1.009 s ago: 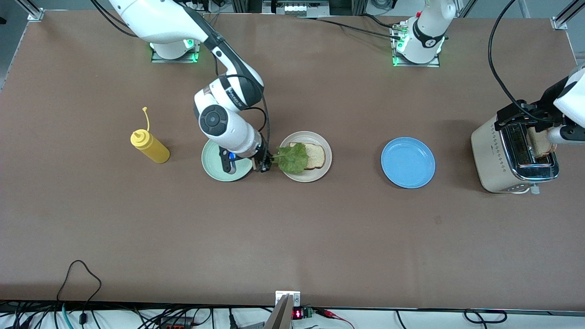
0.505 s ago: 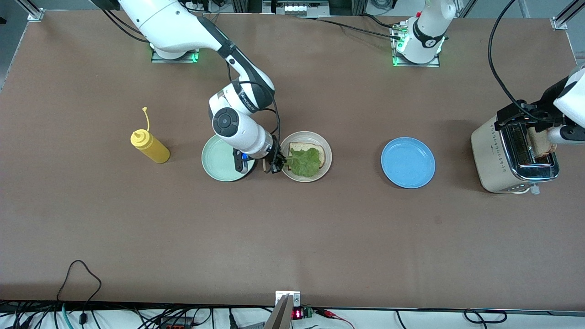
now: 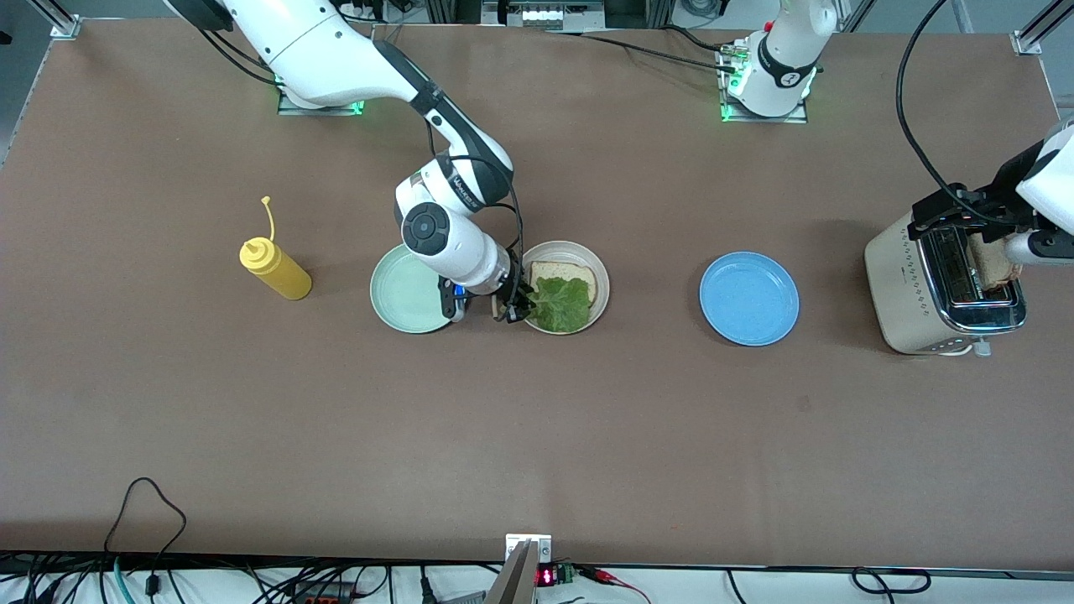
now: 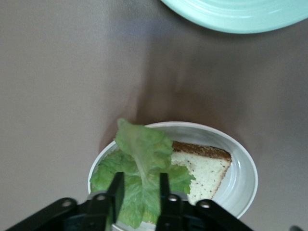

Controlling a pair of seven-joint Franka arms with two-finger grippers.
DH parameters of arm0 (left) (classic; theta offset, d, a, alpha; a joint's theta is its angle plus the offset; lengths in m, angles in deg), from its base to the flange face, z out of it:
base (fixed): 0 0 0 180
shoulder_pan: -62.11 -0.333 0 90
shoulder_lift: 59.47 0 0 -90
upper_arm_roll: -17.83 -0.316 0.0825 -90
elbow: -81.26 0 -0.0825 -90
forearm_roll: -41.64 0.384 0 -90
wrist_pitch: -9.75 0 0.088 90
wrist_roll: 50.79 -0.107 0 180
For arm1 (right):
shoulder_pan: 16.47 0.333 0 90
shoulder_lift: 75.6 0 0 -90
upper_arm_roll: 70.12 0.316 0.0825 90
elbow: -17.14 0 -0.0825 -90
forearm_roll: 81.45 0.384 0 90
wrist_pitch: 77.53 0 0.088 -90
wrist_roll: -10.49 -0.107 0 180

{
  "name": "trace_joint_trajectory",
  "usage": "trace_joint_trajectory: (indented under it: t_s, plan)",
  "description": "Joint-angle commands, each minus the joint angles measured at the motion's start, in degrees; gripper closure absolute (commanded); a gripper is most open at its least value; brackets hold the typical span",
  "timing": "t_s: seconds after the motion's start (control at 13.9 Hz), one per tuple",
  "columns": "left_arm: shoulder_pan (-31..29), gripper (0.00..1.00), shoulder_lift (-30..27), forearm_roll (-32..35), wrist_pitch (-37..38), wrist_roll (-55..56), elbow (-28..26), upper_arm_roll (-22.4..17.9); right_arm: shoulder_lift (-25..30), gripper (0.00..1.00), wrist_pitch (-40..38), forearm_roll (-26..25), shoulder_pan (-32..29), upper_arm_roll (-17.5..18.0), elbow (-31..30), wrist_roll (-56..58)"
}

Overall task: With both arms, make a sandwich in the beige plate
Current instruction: 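Lower the lettuce onto the bread slice and open the right gripper, then withdraw the right gripper past the mustard bottle to its rest pose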

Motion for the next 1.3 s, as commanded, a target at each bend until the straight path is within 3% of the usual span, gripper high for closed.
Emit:
trace_joint_trajectory:
  t_s: [0.0, 0.22, 0.65, 1.23]
  plan:
    - [-0.28, 0.0, -1.14, 0.77, -0.28, -0.25, -1.06, 0.3, -0.31, 0.0, 0.0, 0.7, 0.78, -0.45, 1.3, -0.03]
    - [-0.28, 0.0, -1.13, 0.86, -0.28, -0.25, -1.06, 0.3, 2.49, 0.0, -3.93, 0.69, 0.25, -0.45, 1.12, 4.51]
    - [0.16, 0.0, -0.43, 1.21, 0.07, -1.12, -0.18, 0.3, 14.35, 0.0, -20.98, 1.13, -6.94, -0.45, 0.86, 20.15]
    - [-0.88, 0.0, 3.17, 1.56, 1.83, -1.04, 1.13, -0.75, 27.81, 0.0, -39.97, -0.1, -26.36, -0.89, -0.9, 67.66]
